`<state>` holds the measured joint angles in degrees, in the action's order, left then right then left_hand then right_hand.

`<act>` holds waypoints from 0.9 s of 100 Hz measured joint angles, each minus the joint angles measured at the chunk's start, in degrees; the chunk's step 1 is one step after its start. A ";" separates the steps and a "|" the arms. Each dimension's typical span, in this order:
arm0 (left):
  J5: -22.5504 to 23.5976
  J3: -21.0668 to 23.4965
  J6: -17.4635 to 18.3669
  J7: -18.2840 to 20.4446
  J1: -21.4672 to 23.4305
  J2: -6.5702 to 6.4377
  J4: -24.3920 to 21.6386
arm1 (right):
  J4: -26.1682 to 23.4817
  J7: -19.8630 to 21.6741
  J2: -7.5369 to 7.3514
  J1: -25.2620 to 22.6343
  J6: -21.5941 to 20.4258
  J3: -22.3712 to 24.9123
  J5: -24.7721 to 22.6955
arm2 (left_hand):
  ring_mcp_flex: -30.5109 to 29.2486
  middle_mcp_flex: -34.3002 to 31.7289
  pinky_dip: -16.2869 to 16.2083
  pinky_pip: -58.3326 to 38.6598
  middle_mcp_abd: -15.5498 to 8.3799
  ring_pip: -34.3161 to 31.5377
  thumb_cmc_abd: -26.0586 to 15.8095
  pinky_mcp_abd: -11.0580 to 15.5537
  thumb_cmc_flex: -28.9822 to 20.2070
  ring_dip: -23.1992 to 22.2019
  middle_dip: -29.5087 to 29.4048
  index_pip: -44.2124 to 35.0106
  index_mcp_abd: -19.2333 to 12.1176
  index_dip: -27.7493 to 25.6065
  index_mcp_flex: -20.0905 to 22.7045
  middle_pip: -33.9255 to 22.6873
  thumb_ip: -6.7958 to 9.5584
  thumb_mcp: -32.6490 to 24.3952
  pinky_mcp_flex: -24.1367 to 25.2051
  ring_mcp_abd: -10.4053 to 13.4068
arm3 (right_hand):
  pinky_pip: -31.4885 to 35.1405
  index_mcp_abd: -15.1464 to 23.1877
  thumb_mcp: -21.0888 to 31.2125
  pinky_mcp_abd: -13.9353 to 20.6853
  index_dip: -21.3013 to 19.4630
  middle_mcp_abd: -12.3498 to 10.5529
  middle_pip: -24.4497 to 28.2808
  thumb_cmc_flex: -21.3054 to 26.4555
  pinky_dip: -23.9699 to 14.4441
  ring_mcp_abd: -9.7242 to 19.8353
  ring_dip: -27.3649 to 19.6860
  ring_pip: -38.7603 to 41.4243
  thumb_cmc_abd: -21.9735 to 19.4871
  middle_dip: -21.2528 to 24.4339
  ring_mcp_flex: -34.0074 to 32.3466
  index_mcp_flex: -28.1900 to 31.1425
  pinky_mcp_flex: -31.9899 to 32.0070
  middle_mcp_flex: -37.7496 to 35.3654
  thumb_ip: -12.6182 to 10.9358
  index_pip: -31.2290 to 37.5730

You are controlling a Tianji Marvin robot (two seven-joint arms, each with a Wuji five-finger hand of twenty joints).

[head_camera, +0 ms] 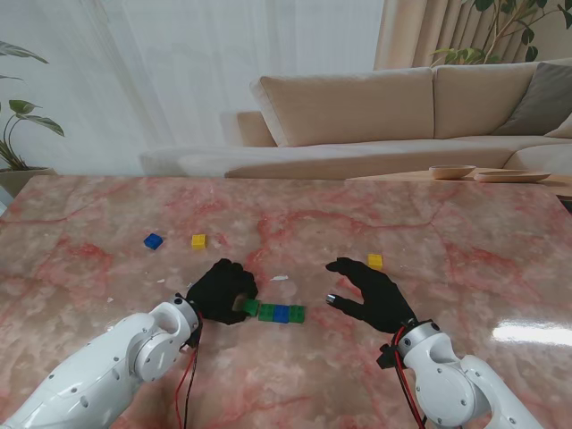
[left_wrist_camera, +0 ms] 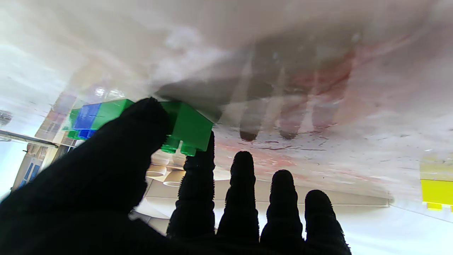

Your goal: Build a two-level staggered structure with toy bricks

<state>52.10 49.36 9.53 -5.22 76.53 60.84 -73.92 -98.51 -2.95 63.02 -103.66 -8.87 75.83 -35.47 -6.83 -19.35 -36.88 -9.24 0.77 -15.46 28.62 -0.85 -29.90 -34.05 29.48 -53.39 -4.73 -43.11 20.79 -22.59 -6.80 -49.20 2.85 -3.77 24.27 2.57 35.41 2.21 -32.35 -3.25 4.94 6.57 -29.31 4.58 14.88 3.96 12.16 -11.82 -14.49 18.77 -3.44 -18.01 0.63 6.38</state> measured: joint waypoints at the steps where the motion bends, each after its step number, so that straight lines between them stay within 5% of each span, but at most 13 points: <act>1: 0.03 0.02 0.02 0.06 0.02 0.00 -0.05 | 0.00 0.00 0.00 0.00 0.00 0.00 0.00 | 0.00 0.00 0.00 0.00 0.00 0.00 0.00 0.00 0.00 0.00 0.00 0.00 0.00 -0.01 0.00 0.00 0.00 0.00 0.00 0.00 | 0.00 0.00 0.00 0.00 0.00 0.00 0.00 0.00 0.00 0.00 0.00 0.00 0.00 0.00 0.00 0.00 0.00 0.00 0.00 0.00; 90: 1.21 0.96 0.39 2.68 1.66 -0.54 -2.81 | 0.17 -0.34 0.04 0.00 -0.25 -0.05 0.09 | 0.00 0.00 0.29 0.00 0.00 0.00 -0.01 0.00 2.07 0.00 0.00 0.02 0.00 -0.90 0.10 0.00 0.00 0.12 0.00 0.00 | 0.00 0.00 0.00 0.00 0.00 0.00 0.00 0.00 0.00 0.00 0.00 0.00 0.00 0.00 0.00 0.00 0.00 0.00 0.00 0.00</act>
<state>53.32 50.31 9.92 -2.54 78.19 60.30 -76.73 -98.34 -3.28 63.06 -103.66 -9.11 75.79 -35.38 -6.83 -19.35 -36.58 -9.24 0.77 -15.46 28.61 -0.85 -27.83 -34.05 29.48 -53.37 -4.73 -44.01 20.90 -22.59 -6.80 -49.09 2.85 -3.77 24.27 2.57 35.41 2.21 -32.35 -3.25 4.94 6.57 -29.31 4.58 14.88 3.96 12.16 -11.82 -14.49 18.77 -3.44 -18.01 0.63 6.38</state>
